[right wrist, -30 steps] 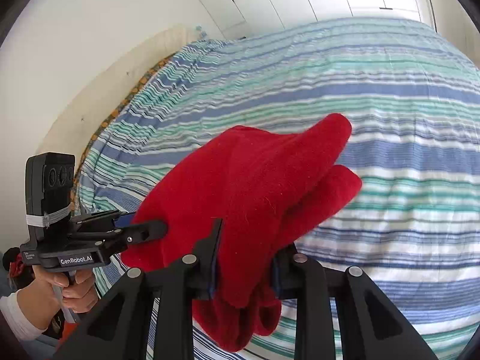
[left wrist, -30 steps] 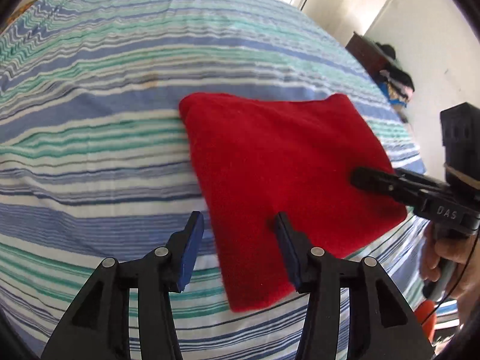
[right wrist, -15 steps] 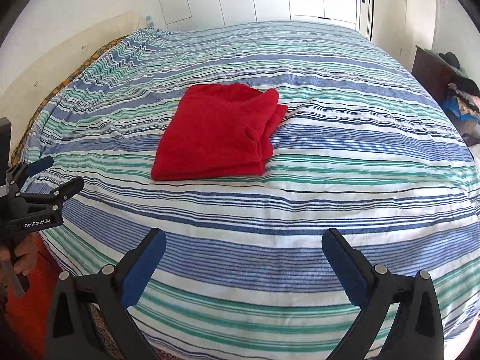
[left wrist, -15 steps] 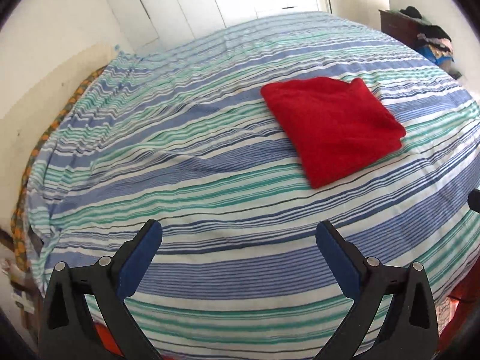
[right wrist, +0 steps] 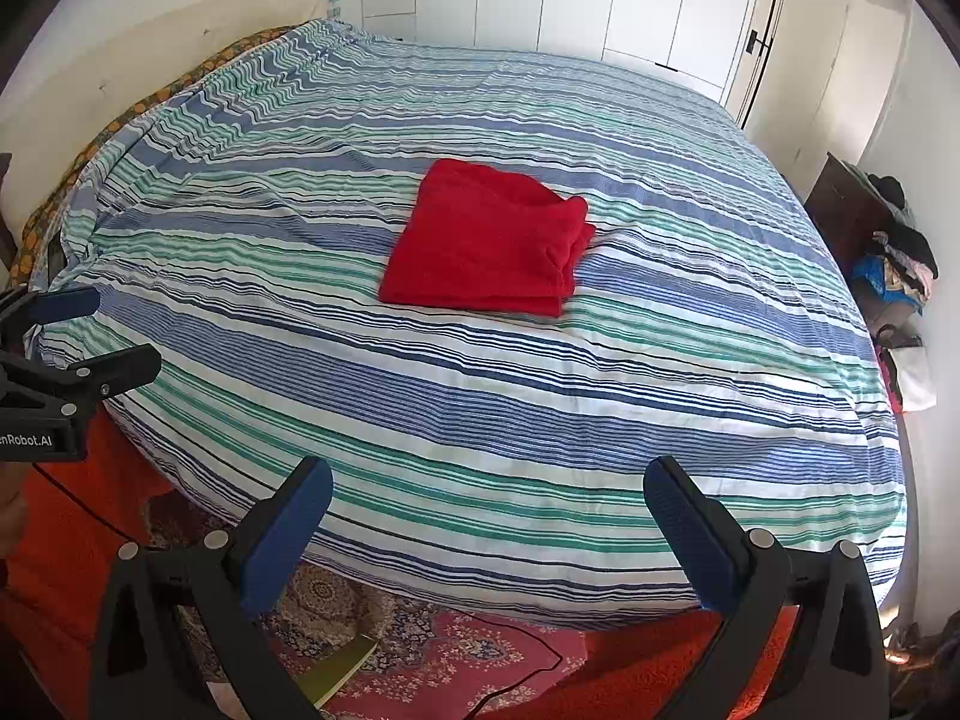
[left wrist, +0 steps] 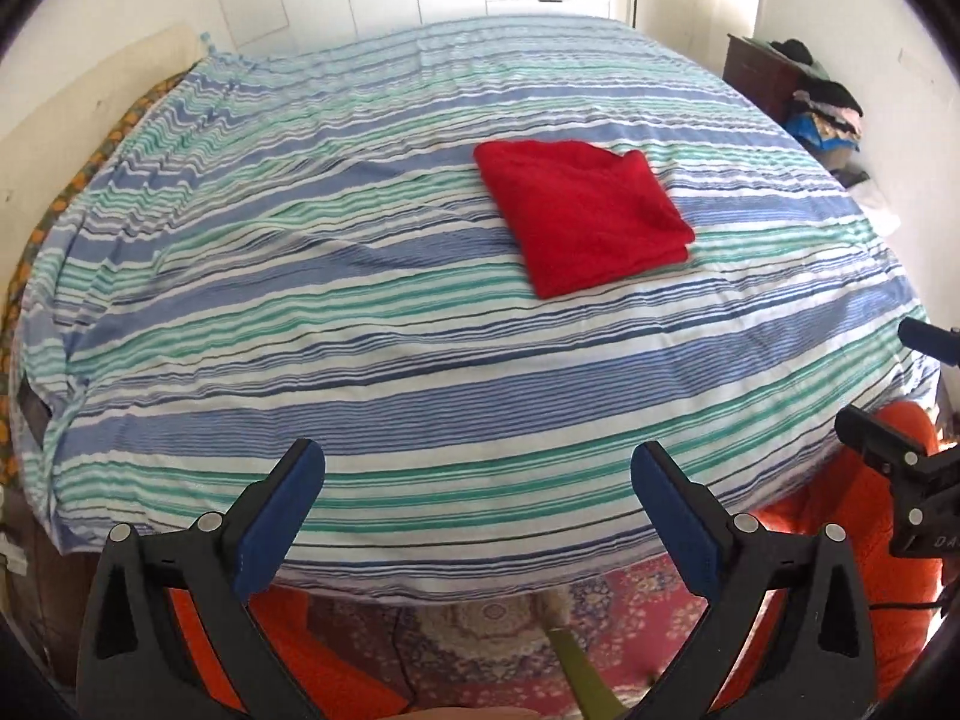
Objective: Fold small clothes
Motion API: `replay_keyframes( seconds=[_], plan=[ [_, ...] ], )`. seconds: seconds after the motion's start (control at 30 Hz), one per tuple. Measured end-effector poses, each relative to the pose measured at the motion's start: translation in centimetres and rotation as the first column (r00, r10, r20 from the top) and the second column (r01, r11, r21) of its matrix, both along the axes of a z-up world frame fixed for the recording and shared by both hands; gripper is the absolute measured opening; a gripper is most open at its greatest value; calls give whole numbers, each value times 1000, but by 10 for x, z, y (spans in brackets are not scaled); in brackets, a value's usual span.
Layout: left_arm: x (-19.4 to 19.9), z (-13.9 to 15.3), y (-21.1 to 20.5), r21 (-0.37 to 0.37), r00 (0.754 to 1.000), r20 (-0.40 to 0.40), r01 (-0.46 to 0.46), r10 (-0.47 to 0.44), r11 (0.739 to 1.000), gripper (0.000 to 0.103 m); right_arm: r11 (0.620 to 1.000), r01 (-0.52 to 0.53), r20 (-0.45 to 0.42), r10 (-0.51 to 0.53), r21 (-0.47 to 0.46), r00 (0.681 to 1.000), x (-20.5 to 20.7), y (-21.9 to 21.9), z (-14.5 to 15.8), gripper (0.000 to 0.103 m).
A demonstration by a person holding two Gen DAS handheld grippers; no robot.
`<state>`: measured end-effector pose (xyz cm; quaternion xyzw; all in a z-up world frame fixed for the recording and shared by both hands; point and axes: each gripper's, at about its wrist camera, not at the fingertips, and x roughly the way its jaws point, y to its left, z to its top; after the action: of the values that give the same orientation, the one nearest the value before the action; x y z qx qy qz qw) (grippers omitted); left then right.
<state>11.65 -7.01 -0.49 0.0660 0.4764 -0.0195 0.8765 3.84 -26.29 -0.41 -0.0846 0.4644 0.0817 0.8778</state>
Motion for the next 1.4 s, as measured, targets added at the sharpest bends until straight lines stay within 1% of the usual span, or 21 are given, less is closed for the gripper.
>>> replay_keyframes(
  seconds=[0.07,0.2,0.33,0.5,0.63,0.77,0.97,1.03,1.4],
  plan=[
    [-6,2,-1,8,1000,0,-3,3,1000,102,1000,-13,-8,13,-1,1000,-5,6,5,102],
    [-13,4,1,6,999,-30,-17,17,1000,102,999,-29,-13,29,-14,1000,-14,16,15,102],
    [-19,6,1,7,999,-52,-13,13,1000,102,999,-24,-26,23,-26,999,-17,16,22,102],
    [-33,12,4,18,998,-61,25,-24,1000,102,1000,-9,-41,8,-17,999,-26,8,33,102],
    [-42,14,10,31,996,-70,57,-55,998,102,1000,9,-53,-11,-29,999,-35,-1,39,102],
    [-47,12,18,55,996,-75,55,-51,997,102,999,6,-79,-8,-34,997,-43,-4,40,102],
    [-46,9,25,26,996,-88,35,-33,999,102,999,-3,-108,-1,-35,994,-50,0,37,102],
    [-45,8,26,15,995,-92,36,-34,999,102,1000,-3,-109,0,-30,994,-51,1,37,102],
    [-44,6,22,29,994,-93,53,-50,998,102,1000,-6,-106,4,-24,994,-50,4,34,102]
  ],
)
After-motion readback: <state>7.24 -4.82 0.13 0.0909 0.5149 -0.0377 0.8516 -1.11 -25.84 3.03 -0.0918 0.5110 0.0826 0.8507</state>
